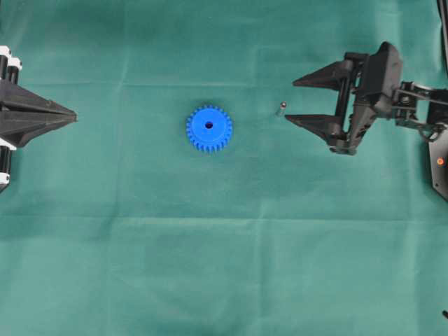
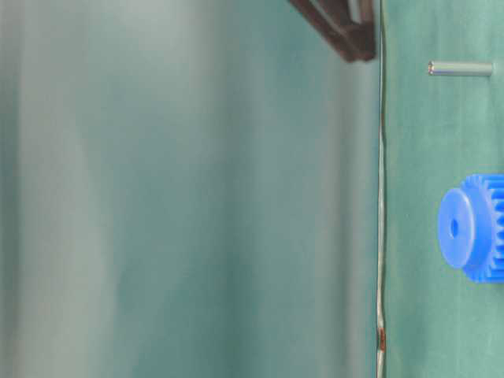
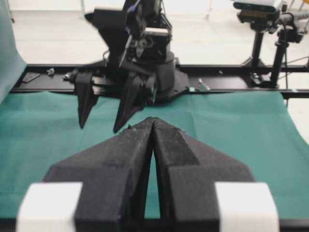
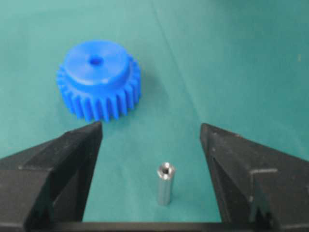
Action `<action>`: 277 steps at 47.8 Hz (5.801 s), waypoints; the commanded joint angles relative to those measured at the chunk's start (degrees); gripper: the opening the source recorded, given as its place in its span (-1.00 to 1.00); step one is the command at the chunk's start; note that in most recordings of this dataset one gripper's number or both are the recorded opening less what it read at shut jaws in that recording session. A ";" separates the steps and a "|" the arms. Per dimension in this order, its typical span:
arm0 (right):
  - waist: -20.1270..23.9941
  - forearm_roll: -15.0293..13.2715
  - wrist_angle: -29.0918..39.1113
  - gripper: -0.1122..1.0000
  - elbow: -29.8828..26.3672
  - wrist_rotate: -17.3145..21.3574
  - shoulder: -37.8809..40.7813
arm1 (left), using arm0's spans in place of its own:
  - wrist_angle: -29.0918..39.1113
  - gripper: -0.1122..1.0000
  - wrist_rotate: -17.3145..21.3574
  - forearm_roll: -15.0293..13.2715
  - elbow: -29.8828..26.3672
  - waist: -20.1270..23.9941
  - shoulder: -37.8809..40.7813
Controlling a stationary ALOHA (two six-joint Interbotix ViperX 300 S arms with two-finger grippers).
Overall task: Insert the shaft placed at a random location into the center hole of the medium gear at another random location.
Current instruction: 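Move the open right gripper over the upright silver shaft, then close the right gripper on the silver shaft and lift it, then carry the held shaft left and position it above the gear's center hole, then lower the shaft into the blue gear's center hole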
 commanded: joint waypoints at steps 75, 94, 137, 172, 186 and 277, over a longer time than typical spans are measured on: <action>-1.41 -0.26 -7.03 -0.57 -3.60 -0.97 13.18 | 0.88 -0.80 -0.09 0.09 -1.23 0.18 0.62; -1.41 -0.18 6.94 -0.57 -5.27 -0.88 -1.32 | 1.05 -0.80 -0.09 0.09 -1.32 0.18 0.35; -1.41 0.09 15.21 -0.57 -6.86 -0.35 -8.26 | 1.49 -0.80 -0.53 0.09 -1.23 0.18 0.44; 5.10 0.26 16.52 -0.57 -23.03 -0.09 6.42 | 1.49 -0.80 -0.44 0.09 -1.23 0.18 0.44; 6.06 0.35 17.40 -0.57 -27.95 -0.18 10.63 | 1.49 -0.80 -0.35 0.09 -1.23 0.26 0.26; 6.24 1.14 15.47 -0.57 -30.50 -0.18 21.18 | 2.20 -0.80 -0.35 0.09 -1.23 0.26 0.26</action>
